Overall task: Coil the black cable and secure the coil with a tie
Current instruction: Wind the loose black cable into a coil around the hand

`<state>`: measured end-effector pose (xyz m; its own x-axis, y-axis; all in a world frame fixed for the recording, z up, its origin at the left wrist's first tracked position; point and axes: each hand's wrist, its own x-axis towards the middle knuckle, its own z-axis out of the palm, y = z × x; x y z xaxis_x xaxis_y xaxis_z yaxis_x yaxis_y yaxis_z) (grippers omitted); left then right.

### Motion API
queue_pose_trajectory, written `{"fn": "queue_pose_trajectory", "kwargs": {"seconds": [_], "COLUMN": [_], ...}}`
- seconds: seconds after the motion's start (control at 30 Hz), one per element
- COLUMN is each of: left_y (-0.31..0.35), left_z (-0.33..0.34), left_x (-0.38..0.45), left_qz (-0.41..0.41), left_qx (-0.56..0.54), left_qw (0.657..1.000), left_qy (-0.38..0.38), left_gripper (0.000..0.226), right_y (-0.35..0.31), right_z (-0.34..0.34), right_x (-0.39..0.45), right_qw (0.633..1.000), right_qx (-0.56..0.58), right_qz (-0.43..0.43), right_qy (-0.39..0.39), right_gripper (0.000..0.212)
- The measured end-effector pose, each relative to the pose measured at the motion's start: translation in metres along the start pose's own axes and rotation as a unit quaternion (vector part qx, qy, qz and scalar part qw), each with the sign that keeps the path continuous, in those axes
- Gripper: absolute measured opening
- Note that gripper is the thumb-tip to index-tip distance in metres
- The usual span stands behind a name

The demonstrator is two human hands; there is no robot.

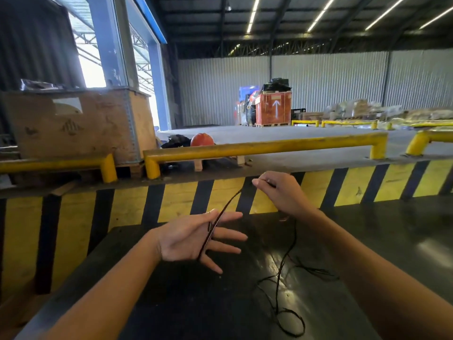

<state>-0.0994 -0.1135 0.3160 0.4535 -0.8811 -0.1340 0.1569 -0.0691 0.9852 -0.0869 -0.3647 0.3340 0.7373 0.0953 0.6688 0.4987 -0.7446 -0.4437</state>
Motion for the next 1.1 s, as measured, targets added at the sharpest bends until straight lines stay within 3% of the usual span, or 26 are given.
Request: {"fn": "queue_pose_trajectory", "kwargs": {"seconds": [0.07,0.1,0.13,0.23,0.33,0.43,0.53,0.63,0.73,0.8,0.87,0.93,1.0,1.1], "left_y": [0.009,0.015,0.024,0.048,0.048,0.033,0.015,0.008,0.011,0.017,0.032,0.052,0.066,0.065], "left_z": [0.018,0.026,0.034,0.037,0.007,-0.027,-0.031,-0.009,0.014,0.025,0.034,0.037,0.032,0.016], "left_x": [0.012,0.018,0.023,0.026,0.018,0.001,-0.005,0.003,0.011,0.014,0.016,0.016,0.014,0.016], "left_qz": [0.095,0.145,0.191,0.292,0.292,0.176,0.042,-0.045,-0.050,0.003,0.107,0.225,0.294,0.279], "left_qx": [-0.108,-0.147,-0.167,-0.112,0.028,0.228,0.258,0.223,0.167,0.089,-0.024,-0.089,-0.062,0.062], "left_qw": [0.986,0.974,0.965,0.938,0.910,0.885,0.919,0.956,0.983,0.996,0.994,0.969,0.939,0.911], "left_qy": [-0.083,-0.088,-0.063,0.151,0.294,0.365,0.296,0.187,0.062,0.007,-0.015,0.048,0.168,0.299], "left_gripper": [0.045,0.045,0.044,0.039,0.037,0.037,0.032,0.040,0.042,0.042,0.045,0.045,0.039,0.039], "right_y": [-0.003,-0.008,-0.016,-0.043,-0.048,-0.038,-0.029,-0.022,-0.012,-0.001,0.008,-0.005,-0.030,-0.055], "right_z": [0.022,0.036,0.049,0.071,0.058,0.019,-0.020,-0.043,-0.036,-0.014,0.019,0.047,0.061,0.051], "right_x": [-0.012,-0.024,-0.038,-0.075,-0.074,-0.047,-0.013,0.017,0.028,0.019,-0.003,-0.033,-0.056,-0.057], "right_qw": [0.999,0.996,0.990,0.967,0.947,0.939,0.957,0.984,0.997,0.999,0.998,0.985,0.964,0.940], "right_qx": [0.026,0.044,0.064,0.099,0.064,-0.014,-0.076,-0.065,-0.005,-0.002,-0.023,0.004,0.044,0.038], "right_qz": [0.006,-0.012,-0.030,-0.026,-0.050,-0.099,-0.148,-0.124,-0.074,-0.032,-0.009,0.022,0.018,-0.046], "right_qy": [-0.040,-0.082,-0.125,-0.234,-0.311,-0.328,-0.238,-0.114,0.018,0.021,-0.059,-0.171,-0.260,-0.336], "right_gripper": [0.019,0.017,0.017,0.029,0.033,0.025,0.031,0.024,0.025,0.026,0.023,0.026,0.031,0.031]}}
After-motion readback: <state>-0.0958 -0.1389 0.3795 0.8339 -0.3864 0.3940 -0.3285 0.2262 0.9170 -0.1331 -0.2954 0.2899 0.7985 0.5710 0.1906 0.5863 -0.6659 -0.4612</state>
